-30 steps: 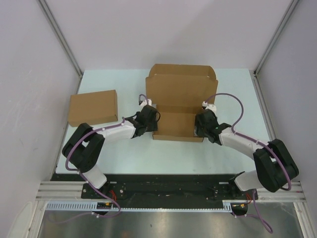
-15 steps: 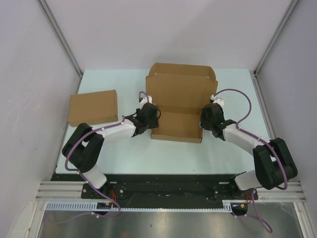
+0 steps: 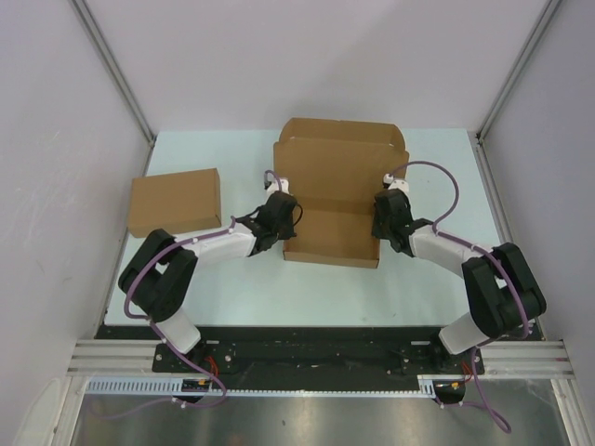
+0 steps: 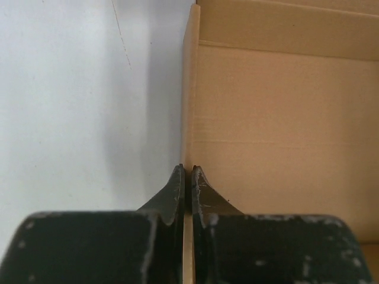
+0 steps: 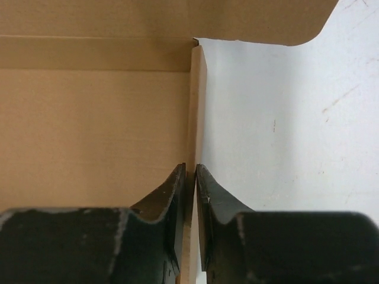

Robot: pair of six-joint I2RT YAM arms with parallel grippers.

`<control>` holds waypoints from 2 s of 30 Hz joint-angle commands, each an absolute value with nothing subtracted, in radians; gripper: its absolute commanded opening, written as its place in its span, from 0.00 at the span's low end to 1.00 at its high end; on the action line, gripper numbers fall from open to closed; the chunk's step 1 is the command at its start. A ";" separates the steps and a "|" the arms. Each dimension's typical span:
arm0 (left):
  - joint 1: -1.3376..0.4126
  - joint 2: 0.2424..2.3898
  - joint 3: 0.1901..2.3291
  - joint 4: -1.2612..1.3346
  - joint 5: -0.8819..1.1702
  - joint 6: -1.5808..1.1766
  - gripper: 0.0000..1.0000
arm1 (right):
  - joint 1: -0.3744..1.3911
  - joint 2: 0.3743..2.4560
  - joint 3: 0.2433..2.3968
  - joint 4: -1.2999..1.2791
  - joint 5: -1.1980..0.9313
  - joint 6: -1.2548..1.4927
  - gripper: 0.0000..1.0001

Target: Fold the paper box

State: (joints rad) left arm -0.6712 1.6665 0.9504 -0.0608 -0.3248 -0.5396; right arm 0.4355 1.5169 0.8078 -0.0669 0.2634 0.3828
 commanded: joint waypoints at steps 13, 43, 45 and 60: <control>-0.755 1.704 0.980 -0.005 -0.295 -0.520 0.00 | 0.552 1.641 0.907 -0.061 0.343 0.342 0.00; -0.773 1.689 0.982 -0.049 -0.387 -0.523 0.00 | 0.445 1.778 0.974 -0.038 0.339 0.361 0.00; -0.772 1.690 0.983 -0.051 -0.385 -0.523 0.00 | 0.454 1.784 0.976 -0.043 0.345 0.351 0.00; -0.750 1.721 1.065 -0.066 -0.394 -0.500 0.54 | 0.502 1.775 0.977 -0.098 0.396 0.339 0.00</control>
